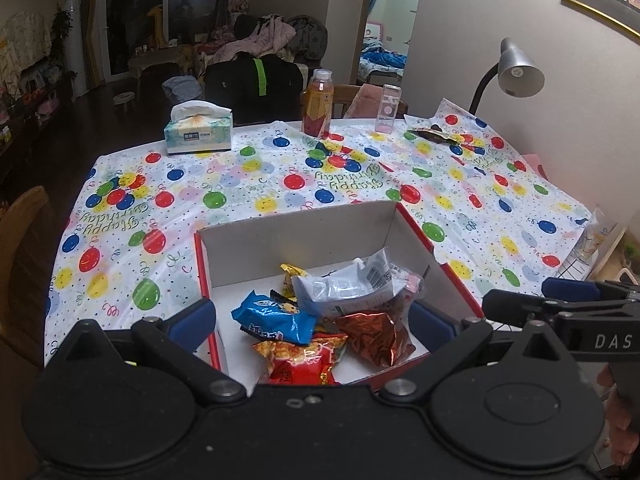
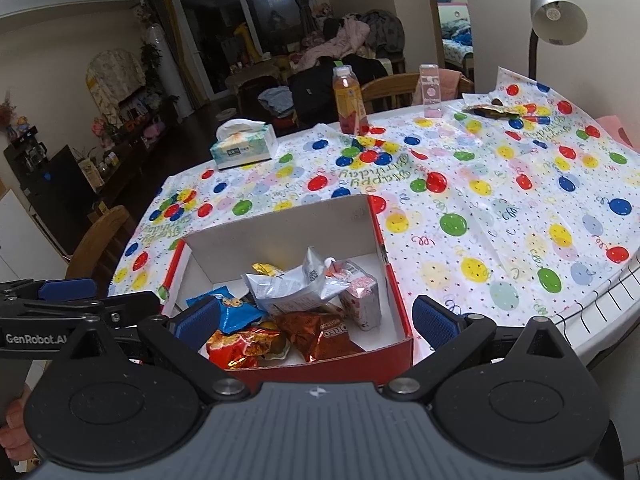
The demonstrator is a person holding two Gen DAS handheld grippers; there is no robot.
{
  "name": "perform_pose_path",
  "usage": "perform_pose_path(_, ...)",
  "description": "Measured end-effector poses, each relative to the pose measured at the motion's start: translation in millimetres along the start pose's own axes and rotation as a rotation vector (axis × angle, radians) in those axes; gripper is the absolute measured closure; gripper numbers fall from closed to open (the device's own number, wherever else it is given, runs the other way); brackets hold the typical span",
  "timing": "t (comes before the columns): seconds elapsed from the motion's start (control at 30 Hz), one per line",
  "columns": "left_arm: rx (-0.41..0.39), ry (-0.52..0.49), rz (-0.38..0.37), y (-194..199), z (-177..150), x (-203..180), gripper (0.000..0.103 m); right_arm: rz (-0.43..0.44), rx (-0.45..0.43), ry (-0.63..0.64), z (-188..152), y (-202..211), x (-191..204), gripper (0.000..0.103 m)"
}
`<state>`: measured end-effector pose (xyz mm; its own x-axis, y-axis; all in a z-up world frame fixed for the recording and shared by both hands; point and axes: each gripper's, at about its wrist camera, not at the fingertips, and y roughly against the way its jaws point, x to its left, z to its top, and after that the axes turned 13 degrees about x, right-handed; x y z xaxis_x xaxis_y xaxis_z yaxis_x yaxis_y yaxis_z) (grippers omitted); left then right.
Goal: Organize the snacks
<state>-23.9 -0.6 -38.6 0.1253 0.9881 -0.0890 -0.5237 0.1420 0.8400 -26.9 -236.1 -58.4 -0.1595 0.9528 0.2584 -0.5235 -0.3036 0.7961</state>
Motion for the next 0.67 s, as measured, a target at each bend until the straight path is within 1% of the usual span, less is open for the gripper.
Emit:
perform_pose_path(0.23, 0.01, 0.02, -0.002, -2.4, -0.6, 3.3, 0.0, -0.027, 0.028, -0.013, 0.3, -4.8, -1.8, 0.0)
perform_pose_path(0.67, 0.012, 0.024, -0.011, -4.3, -1.7, 3.2, 0.0, -0.034, 0.025, 0.024, 2.3, -4.2, 4.6, 0.0)
